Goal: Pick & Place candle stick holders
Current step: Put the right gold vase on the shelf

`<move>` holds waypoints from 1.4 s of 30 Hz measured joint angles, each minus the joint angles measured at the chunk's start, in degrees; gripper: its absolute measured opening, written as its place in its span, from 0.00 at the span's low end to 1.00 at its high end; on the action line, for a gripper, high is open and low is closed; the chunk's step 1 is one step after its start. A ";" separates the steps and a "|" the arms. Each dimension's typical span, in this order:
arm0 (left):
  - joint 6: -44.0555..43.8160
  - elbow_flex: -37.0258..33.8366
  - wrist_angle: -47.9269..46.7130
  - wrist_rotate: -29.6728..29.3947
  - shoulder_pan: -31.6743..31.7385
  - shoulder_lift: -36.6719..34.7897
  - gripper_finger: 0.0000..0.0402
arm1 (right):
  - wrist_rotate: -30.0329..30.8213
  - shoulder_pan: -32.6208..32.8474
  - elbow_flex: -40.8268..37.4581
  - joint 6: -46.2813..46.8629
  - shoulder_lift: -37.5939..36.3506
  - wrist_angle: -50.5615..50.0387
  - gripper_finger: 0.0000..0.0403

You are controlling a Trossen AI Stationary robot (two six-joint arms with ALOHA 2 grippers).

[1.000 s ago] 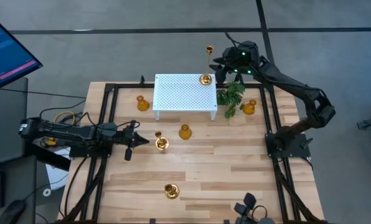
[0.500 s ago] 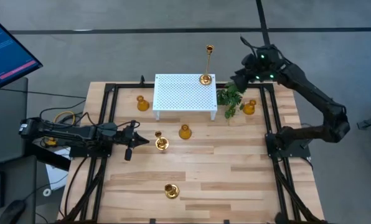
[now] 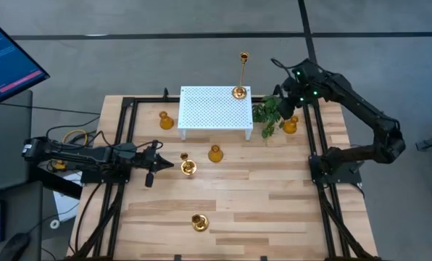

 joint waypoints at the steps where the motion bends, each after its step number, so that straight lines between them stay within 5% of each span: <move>1: 0.00 0.00 0.00 0.00 0.00 0.00 0.02 | 0.02 0.00 0.00 0.08 0.69 -0.60 0.36; 7: 0.01 0.01 0.00 0.01 0.00 0.00 0.02 | 1.62 0.00 0.00 1.03 4.71 -6.86 0.32; 16: -0.01 0.00 0.00 0.01 0.00 0.00 0.02 | 17.68 -0.01 -0.02 3.58 8.72 -11.31 0.28; 34: -0.01 0.00 0.00 0.01 0.00 0.00 0.02 | 18.20 0.00 -1.24 3.60 17.19 -10.89 0.28; 42: -0.01 0.00 0.00 -0.01 0.00 0.00 0.02 | 25.20 -0.15 -6.26 5.65 17.72 -12.32 0.28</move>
